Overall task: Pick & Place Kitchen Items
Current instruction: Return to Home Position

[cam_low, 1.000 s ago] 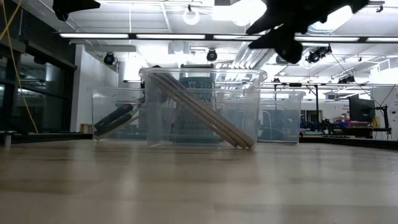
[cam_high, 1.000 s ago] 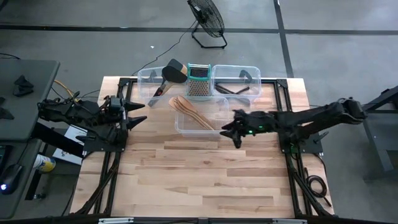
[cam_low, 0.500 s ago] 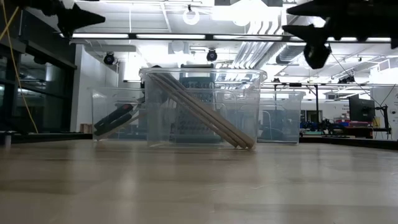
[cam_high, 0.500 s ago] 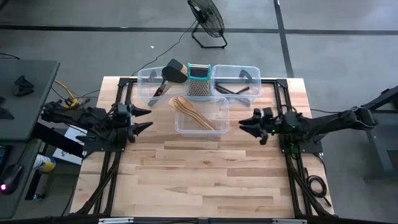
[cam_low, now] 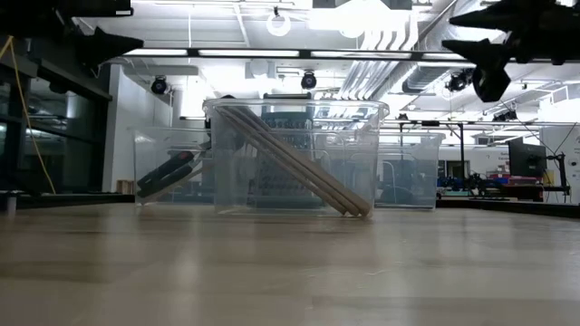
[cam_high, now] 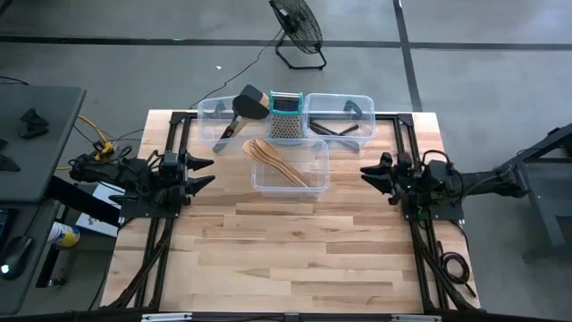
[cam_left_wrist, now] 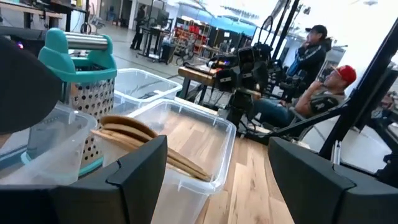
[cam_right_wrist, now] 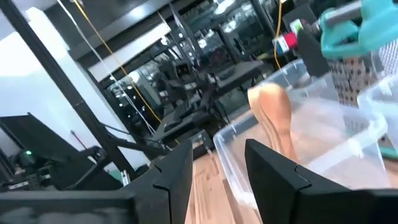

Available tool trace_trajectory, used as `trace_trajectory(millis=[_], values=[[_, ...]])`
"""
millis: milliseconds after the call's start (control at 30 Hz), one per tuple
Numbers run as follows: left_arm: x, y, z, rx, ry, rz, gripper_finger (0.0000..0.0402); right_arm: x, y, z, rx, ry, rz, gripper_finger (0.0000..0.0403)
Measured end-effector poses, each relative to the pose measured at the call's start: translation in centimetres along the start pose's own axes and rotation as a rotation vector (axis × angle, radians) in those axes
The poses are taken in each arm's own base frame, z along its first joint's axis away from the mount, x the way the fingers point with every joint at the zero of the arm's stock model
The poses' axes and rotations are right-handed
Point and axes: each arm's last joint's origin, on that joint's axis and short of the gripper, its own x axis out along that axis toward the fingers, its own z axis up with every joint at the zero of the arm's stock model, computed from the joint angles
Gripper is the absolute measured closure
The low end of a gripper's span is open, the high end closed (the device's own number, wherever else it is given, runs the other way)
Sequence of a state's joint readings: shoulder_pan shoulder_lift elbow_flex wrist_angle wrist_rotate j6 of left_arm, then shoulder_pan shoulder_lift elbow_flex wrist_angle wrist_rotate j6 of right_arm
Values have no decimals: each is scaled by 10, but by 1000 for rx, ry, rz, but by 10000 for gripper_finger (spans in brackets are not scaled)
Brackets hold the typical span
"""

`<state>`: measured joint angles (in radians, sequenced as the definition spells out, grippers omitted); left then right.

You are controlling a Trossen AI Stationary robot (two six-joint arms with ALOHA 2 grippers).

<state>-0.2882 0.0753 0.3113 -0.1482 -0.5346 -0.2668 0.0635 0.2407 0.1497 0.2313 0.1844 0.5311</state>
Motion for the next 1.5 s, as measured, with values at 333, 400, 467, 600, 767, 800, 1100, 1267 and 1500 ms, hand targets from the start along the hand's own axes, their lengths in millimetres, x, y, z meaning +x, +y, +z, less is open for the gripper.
trace_trajectory(millis=[333,400,467,600,767,800,1100,1267,1500], values=[[2,5,-26,-55,-40,-22,126,-11,2,8,-50,-77,18,264],[5,6,-36,-70,-48,-25,126,-12,2,10,-60,-103,21,264],[8,8,-48,-77,-50,-26,126,-11,3,11,-68,-112,29,264],[11,10,-62,-106,-91,-42,126,-9,3,11,-76,-113,17,264],[11,10,-64,-93,-64,-29,126,-6,3,10,-93,-181,54,264],[11,10,-64,-96,-70,-30,126,-6,3,8,-100,-196,70,264],[11,11,-66,-85,-55,-26,126,-6,-9,-12,-118,-195,69,264],[11,11,-66,-76,-54,-26,126,-8,-10,-12,-133,-192,68,264],[11,11,-69,-37,-30,-36,126,-12,-15,-21,-119,-89,48,264]])
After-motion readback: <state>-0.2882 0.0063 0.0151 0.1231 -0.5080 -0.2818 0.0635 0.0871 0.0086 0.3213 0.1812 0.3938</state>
